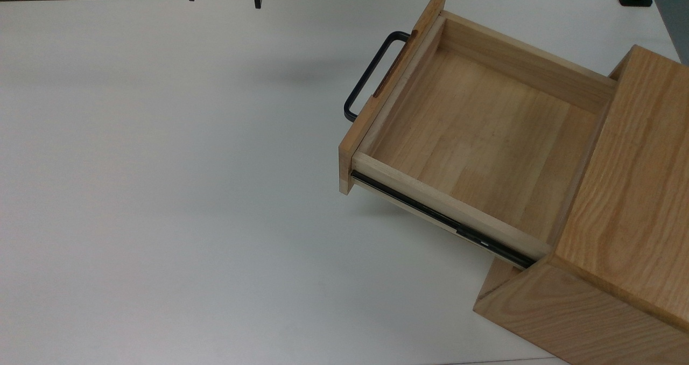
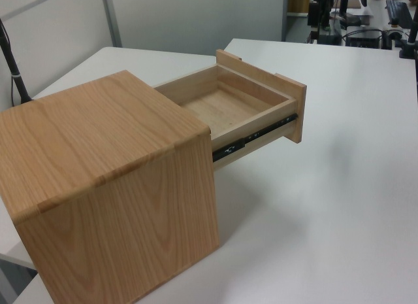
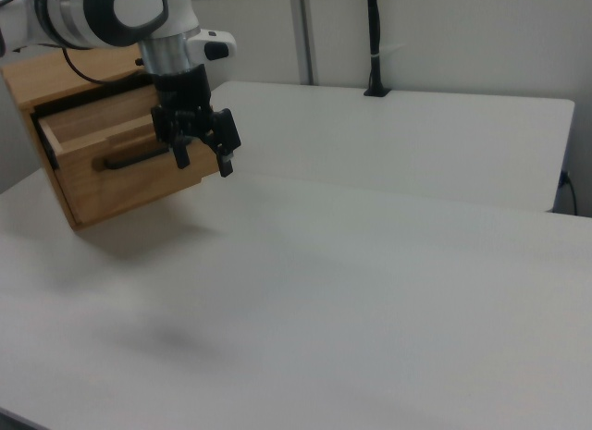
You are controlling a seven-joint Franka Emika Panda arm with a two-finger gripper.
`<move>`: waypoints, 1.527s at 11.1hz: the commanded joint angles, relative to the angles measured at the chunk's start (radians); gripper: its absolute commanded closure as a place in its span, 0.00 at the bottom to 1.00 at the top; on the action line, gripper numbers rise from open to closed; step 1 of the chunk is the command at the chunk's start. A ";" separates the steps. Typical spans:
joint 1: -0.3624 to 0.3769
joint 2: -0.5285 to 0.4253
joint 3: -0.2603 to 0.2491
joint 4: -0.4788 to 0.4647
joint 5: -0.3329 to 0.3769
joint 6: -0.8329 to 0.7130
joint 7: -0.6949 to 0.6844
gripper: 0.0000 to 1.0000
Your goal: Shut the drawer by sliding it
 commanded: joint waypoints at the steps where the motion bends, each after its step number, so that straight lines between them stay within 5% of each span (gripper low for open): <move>1: 0.003 -0.008 0.006 0.000 -0.003 -0.072 -0.010 0.00; 8: 0.006 -0.003 0.018 -0.001 -0.005 -0.094 -0.015 0.03; 9: 0.005 -0.002 0.016 -0.004 -0.005 -0.085 -0.054 0.12; 12: 0.006 -0.002 0.018 -0.011 -0.005 -0.102 -0.552 0.54; 14: 0.013 0.000 0.022 -0.014 -0.005 -0.109 -0.736 0.75; 17: 0.041 0.030 0.058 -0.006 -0.016 -0.048 -0.852 0.89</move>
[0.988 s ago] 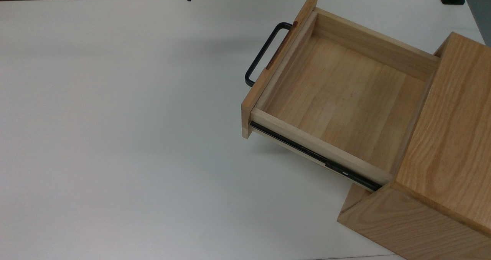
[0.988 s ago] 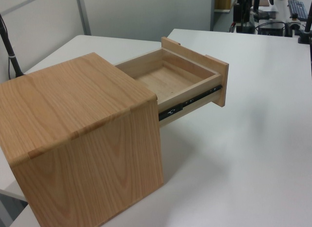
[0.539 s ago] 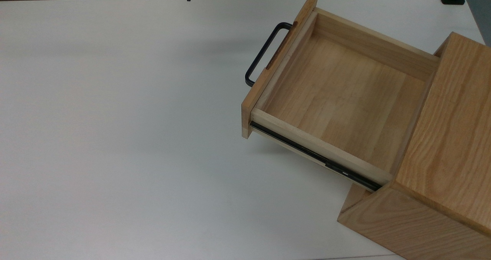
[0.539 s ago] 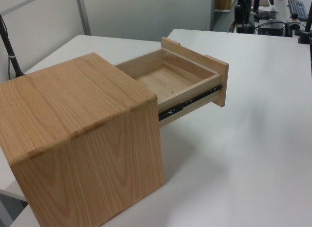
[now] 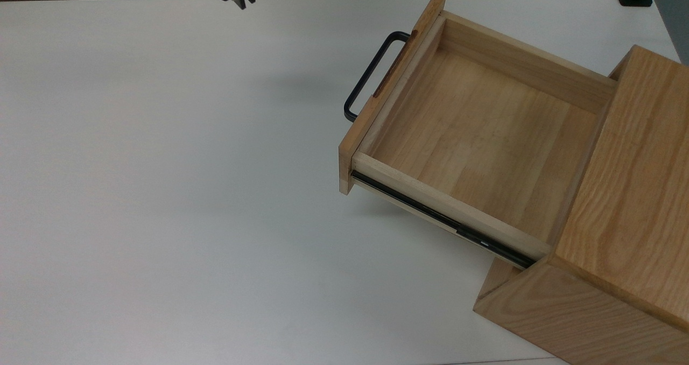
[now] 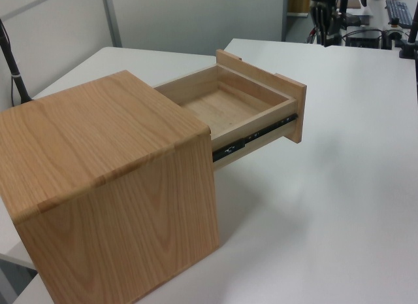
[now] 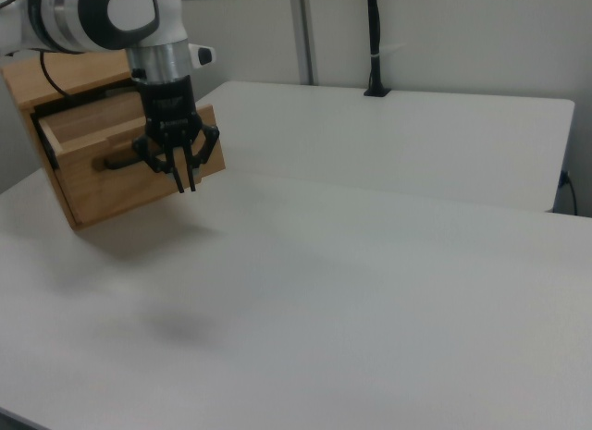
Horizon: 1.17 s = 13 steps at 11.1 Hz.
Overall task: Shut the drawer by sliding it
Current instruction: 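Lower the gripper onto the front panel of the wooden drawer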
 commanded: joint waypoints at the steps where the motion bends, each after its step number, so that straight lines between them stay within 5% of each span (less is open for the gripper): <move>1: 0.062 0.038 0.017 0.004 -0.017 0.079 -0.065 0.89; 7: 0.212 0.282 0.006 0.207 0.016 0.167 -0.056 0.91; 13: 0.320 0.369 0.008 0.273 0.081 0.349 0.073 1.00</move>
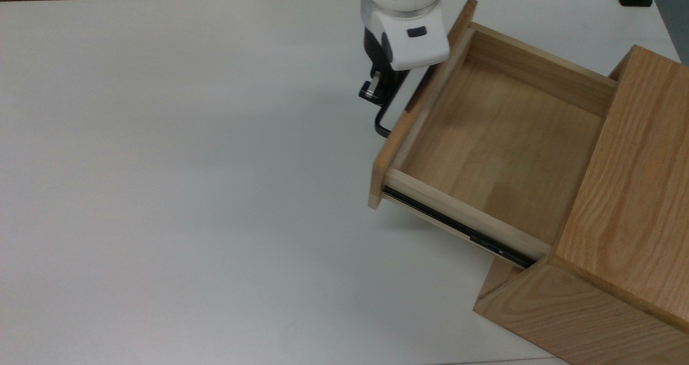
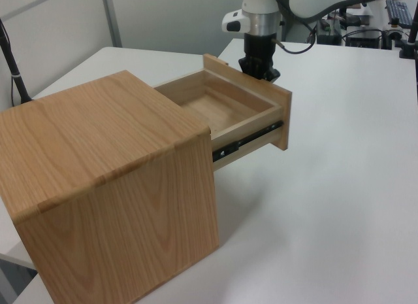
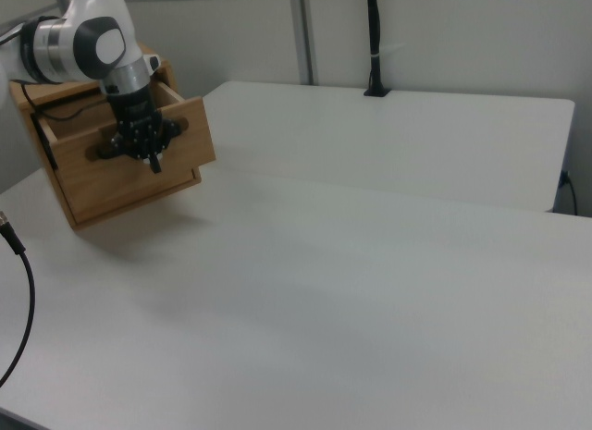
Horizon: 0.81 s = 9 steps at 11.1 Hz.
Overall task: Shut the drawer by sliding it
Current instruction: 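Push the drawer front with the gripper into the wooden cabinet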
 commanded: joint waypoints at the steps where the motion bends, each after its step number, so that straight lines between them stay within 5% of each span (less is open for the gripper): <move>1: 0.078 0.061 -0.012 0.065 0.018 0.101 0.110 1.00; 9: 0.174 0.179 0.002 0.115 0.020 0.446 0.432 1.00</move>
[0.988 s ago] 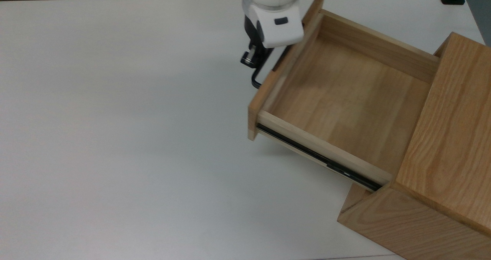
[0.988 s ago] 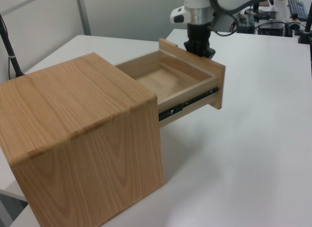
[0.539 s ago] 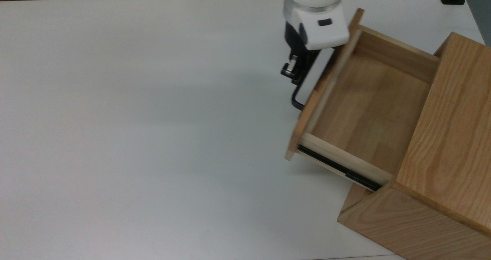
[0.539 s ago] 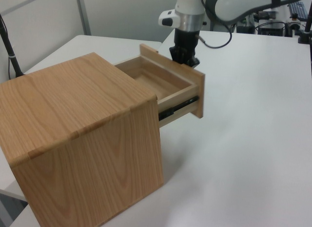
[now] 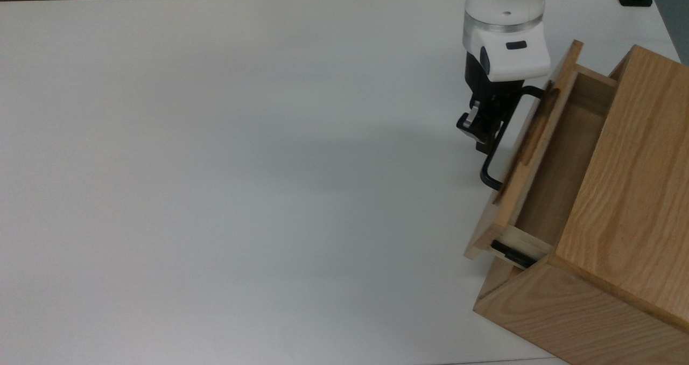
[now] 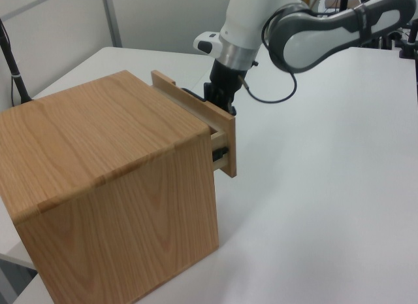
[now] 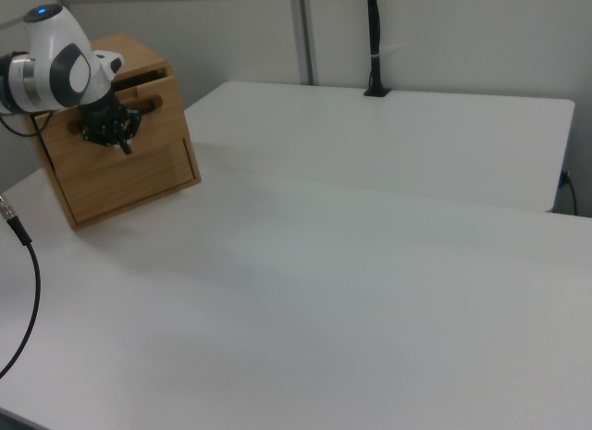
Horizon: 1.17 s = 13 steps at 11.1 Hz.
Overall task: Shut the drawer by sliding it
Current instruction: 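Push the drawer front with the gripper into the wooden cabinet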
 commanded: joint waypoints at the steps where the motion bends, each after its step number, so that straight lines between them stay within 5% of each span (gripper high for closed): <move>1: 0.030 0.068 -0.008 0.095 0.017 0.061 0.077 1.00; 10: 0.068 0.113 -0.018 0.172 0.016 0.146 0.159 1.00; 12: 0.064 0.044 -0.018 0.107 0.020 0.138 0.159 1.00; 13: 0.056 -0.041 -0.017 -0.006 0.020 0.120 0.156 1.00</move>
